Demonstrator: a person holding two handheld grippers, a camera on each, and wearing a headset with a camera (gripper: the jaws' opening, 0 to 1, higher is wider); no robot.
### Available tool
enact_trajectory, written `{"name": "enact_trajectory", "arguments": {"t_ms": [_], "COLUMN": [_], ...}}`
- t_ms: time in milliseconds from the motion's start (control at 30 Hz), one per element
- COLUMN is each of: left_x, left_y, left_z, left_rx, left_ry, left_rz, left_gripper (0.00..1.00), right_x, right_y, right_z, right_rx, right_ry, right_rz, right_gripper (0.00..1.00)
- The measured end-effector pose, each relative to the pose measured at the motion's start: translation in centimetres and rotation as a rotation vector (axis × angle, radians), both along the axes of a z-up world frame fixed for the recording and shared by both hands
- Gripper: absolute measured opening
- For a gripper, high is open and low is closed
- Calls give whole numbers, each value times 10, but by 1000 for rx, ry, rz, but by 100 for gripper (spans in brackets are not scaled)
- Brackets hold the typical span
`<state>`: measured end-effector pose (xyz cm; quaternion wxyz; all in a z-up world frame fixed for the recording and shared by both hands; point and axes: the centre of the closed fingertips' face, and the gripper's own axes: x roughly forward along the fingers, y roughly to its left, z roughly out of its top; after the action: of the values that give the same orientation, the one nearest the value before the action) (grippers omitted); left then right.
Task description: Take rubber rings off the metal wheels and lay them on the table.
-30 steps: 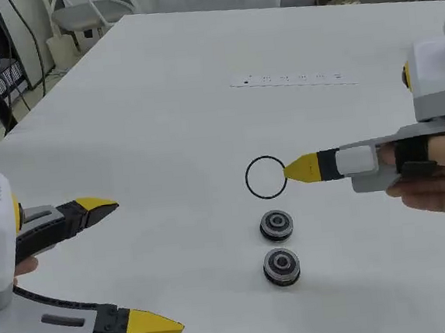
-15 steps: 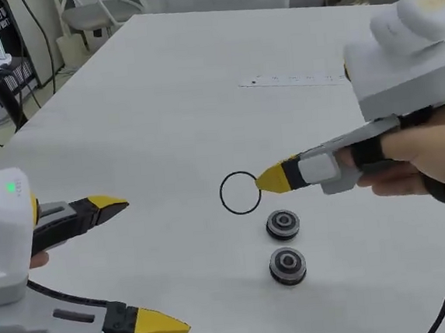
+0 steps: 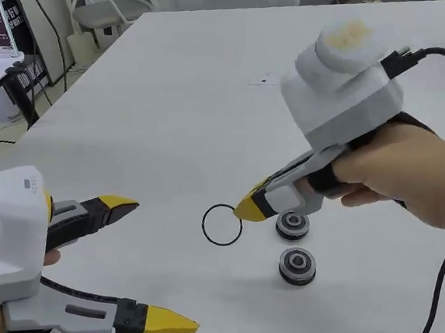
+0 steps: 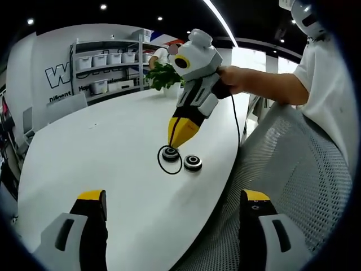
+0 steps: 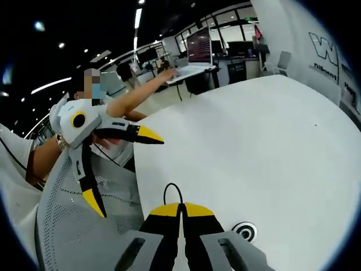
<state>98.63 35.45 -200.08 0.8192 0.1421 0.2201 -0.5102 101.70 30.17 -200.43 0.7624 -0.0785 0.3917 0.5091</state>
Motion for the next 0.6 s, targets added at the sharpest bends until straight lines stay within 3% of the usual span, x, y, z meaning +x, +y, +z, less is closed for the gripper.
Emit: {"name": "enact_trajectory", "arguments": {"t_ms": [167,300,600], "left_x": [-1,-3,-1], "left_y": [0,0,2], "left_z": [-2,-5,-7], "left_rx": [9,27,29], "left_ry": [9,15,20], "left_rz": [-2,-13,3], "left_gripper": [96,96,95], "right_x": [-2,-10,-4], "right_y": [0,2,-9], "right_z": [-23,-42,-65], "right_rx": [-26,3,-15], "right_ry": [10,93,142], "right_rz": [3,-33,-83], "right_gripper": [0,0,0]}}
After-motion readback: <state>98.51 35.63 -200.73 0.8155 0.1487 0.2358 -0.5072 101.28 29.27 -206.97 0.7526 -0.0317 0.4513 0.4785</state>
